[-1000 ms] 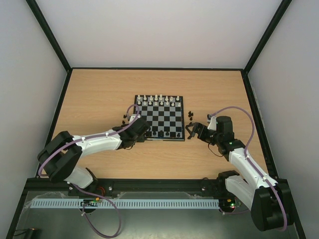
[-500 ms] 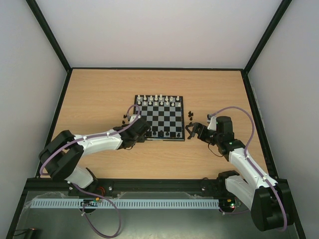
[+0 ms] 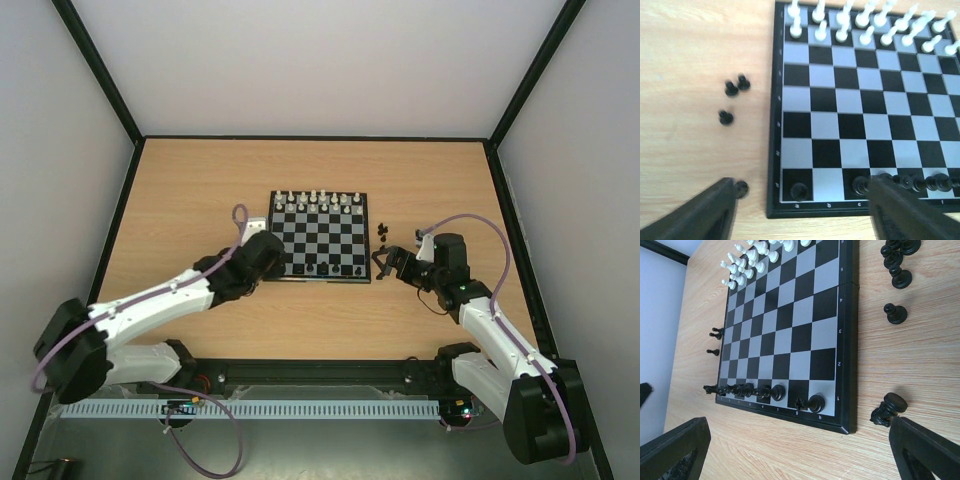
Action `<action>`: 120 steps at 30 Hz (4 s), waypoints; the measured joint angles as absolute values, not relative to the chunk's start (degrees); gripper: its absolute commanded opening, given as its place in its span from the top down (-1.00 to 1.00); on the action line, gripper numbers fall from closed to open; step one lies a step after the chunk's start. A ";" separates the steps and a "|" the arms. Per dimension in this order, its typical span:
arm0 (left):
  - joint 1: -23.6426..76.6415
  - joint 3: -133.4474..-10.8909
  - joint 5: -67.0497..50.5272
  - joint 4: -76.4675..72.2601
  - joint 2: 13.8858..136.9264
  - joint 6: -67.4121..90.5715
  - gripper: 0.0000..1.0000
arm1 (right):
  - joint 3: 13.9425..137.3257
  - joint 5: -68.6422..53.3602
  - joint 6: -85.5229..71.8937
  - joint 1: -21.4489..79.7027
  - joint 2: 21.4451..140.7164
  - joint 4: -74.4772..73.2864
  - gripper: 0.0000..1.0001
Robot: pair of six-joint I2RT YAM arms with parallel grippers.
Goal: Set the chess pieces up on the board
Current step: Place the chess piece on the chessboard, then pick up the chess piece at the center of the board.
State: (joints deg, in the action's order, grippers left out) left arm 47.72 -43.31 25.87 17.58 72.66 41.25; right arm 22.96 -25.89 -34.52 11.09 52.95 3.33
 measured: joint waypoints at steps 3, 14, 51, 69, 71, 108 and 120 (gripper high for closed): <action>47.72 -43.31 27.62 19.70 66.41 41.21 -0.99 | 22.96 -25.74 -34.50 11.09 52.93 3.29 -0.97; 47.90 -39.05 31.07 26.28 44.77 42.48 -0.99 | 22.92 -21.61 -34.41 11.09 49.01 -0.08 -0.97; 38.59 -31.77 22.92 13.63 68.34 40.29 -0.79 | 27.11 -13.58 -32.40 11.11 60.93 -1.58 0.49; 39.57 -34.17 21.34 14.96 58.30 39.38 -0.99 | 31.90 -3.42 -31.11 20.10 74.30 -1.69 0.56; 39.57 -34.17 21.19 14.98 58.02 39.16 -0.99 | 32.14 -2.46 -31.03 20.25 74.67 -1.87 0.57; 39.57 -34.15 18.96 13.98 58.04 37.67 -0.99 | 32.62 -1.21 -30.00 21.80 78.26 -1.72 0.96; 39.57 -34.15 15.29 12.88 57.19 37.17 -0.99 | 33.41 -1.30 -31.07 21.78 70.63 -5.39 0.97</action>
